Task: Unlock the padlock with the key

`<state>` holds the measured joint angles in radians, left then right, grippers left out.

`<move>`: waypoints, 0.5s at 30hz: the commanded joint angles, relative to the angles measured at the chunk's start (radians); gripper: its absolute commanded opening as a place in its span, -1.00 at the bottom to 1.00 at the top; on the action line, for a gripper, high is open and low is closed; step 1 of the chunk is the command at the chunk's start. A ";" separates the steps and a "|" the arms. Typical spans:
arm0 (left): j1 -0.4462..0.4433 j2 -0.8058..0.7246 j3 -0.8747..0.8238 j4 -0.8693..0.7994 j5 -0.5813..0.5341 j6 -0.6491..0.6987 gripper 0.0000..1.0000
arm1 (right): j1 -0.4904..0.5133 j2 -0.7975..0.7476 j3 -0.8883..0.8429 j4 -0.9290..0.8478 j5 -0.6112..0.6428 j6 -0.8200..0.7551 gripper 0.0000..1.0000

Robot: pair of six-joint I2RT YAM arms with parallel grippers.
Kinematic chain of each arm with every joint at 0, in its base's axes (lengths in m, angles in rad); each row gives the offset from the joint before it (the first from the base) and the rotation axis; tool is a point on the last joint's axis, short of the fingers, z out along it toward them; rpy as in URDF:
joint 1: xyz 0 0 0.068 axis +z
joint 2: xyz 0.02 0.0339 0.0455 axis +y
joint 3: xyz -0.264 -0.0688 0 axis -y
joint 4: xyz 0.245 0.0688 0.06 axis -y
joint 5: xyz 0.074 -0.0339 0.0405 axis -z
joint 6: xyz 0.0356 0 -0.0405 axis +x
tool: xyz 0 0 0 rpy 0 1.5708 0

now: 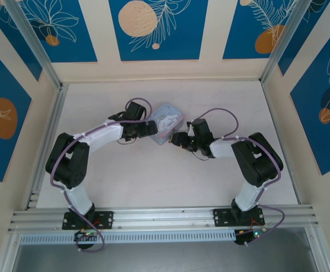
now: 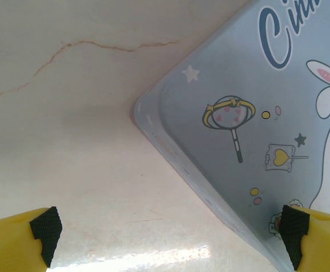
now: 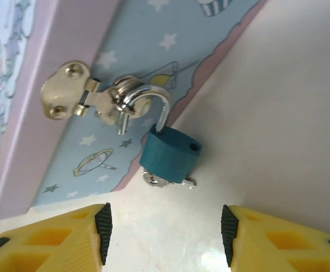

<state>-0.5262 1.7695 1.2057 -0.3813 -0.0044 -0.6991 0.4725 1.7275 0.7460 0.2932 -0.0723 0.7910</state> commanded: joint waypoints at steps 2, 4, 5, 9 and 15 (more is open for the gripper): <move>-0.006 0.019 0.022 0.000 0.017 -0.008 1.00 | 0.051 -0.024 0.088 -0.222 0.179 0.008 0.08; -0.006 0.021 0.022 0.002 0.019 -0.009 1.00 | 0.066 -0.011 0.112 -0.250 0.208 0.015 0.07; -0.005 0.021 0.022 0.003 0.021 -0.010 1.00 | 0.072 -0.002 0.124 -0.261 0.216 0.020 0.07; -0.006 0.021 0.025 0.004 0.024 -0.010 1.00 | 0.087 0.038 0.163 -0.284 0.237 0.037 0.06; -0.006 0.021 0.025 0.005 0.026 -0.011 1.00 | 0.098 0.085 0.204 -0.293 0.261 0.055 0.04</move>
<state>-0.5262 1.7706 1.2057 -0.3775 0.0002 -0.7006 0.5632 1.7859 0.9146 0.0399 0.1471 0.8242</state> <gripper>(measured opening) 0.999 0.525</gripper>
